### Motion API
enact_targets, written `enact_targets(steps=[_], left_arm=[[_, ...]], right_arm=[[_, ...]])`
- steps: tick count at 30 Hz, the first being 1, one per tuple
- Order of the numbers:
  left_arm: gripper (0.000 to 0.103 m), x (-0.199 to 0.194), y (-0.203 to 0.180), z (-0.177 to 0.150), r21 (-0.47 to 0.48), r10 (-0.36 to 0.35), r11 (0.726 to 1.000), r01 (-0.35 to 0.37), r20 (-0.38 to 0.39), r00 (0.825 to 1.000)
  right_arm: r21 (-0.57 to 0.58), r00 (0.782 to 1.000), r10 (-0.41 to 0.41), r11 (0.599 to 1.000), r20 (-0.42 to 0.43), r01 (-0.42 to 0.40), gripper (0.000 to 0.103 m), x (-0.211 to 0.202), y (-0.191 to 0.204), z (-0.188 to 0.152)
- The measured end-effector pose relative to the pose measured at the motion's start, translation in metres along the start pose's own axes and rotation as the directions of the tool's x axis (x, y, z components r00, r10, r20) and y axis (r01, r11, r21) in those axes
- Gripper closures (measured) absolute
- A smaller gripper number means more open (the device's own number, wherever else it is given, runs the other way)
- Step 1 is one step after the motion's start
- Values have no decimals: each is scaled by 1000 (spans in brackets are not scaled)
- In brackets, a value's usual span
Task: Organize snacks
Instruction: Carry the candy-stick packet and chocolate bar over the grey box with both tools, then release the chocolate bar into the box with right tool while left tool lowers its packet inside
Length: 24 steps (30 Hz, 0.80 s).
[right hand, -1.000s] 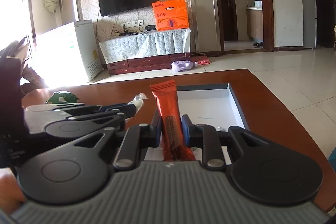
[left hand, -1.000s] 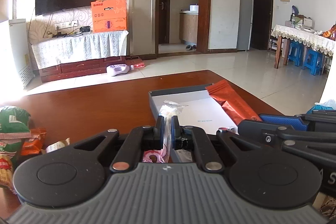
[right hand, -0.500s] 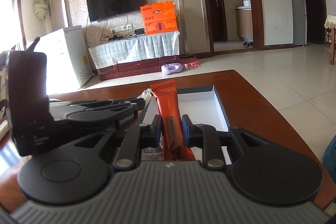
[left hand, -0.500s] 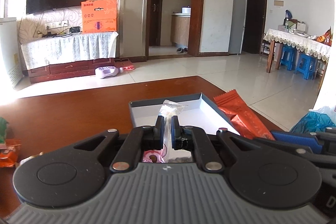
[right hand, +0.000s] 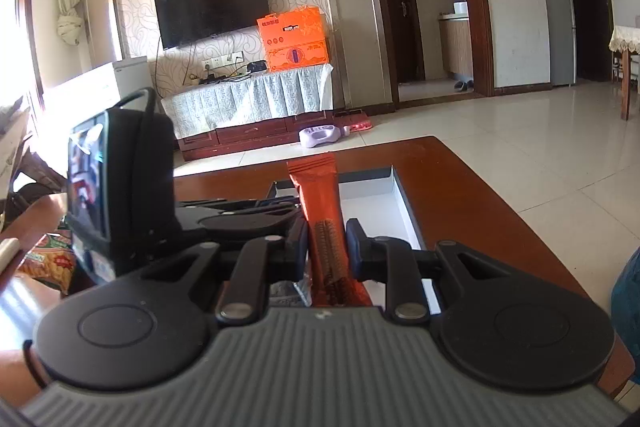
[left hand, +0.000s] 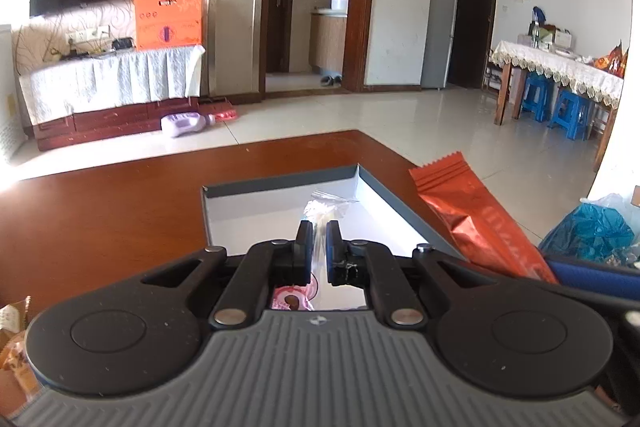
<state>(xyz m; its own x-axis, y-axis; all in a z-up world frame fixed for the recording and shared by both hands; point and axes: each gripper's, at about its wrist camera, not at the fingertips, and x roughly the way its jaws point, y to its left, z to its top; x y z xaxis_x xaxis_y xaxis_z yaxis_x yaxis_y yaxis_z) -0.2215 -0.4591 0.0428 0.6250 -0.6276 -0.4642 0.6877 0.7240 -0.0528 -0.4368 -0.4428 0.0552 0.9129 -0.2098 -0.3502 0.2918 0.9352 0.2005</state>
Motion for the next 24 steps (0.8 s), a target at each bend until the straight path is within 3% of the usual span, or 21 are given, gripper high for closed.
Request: enact_targets(steps=[10,24], left_arm=[[95,33,9,1,21,8,1000,-7,-70,998],[94,29,12,-10,45,-13,999,16,-74,997]], right_arm=[[17,1000,11,1000,-15,-10,80,6,-4,4],[5,998,-13,1000,-57,13,80,15,-7,-1]])
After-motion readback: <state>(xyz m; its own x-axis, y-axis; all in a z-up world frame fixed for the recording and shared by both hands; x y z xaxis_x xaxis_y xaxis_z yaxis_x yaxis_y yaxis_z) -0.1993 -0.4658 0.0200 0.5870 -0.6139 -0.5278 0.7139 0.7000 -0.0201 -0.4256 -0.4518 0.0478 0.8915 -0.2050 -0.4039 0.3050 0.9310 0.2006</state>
